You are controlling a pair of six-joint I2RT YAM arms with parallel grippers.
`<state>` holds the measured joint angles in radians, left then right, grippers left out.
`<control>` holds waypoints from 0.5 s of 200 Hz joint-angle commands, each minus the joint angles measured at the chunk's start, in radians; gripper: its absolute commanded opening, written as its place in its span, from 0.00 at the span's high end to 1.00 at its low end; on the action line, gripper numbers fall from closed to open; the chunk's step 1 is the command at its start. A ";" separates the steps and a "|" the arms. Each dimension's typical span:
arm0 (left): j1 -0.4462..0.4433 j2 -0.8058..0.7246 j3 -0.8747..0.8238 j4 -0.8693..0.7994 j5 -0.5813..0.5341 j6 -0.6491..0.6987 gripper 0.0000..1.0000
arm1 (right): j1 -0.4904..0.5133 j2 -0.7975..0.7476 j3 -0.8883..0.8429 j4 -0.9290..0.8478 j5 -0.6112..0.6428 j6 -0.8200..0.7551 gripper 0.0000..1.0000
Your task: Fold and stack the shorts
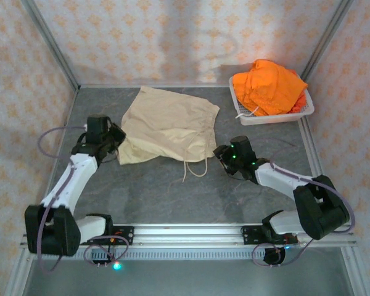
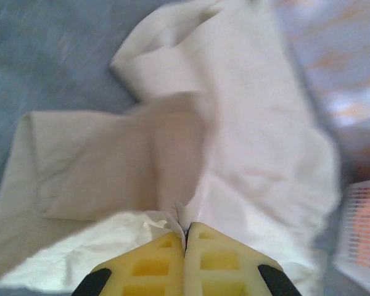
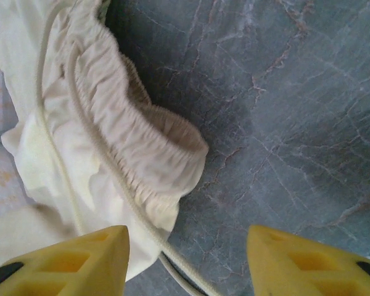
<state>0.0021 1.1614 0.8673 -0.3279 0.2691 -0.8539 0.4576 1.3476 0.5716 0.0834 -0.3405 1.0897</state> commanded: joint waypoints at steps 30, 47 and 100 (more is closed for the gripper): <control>0.007 -0.049 0.062 -0.113 -0.015 0.007 1.00 | 0.023 0.097 -0.008 0.184 -0.052 0.148 0.54; 0.008 -0.039 0.044 -0.095 -0.012 -0.007 1.00 | 0.049 0.127 -0.008 0.210 -0.060 0.171 0.55; 0.007 -0.033 0.017 -0.079 -0.014 -0.007 1.00 | 0.083 0.215 -0.003 0.301 -0.069 0.215 0.56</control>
<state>0.0021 1.1347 0.8963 -0.4015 0.2619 -0.8639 0.5365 1.5253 0.5705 0.3027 -0.4072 1.2640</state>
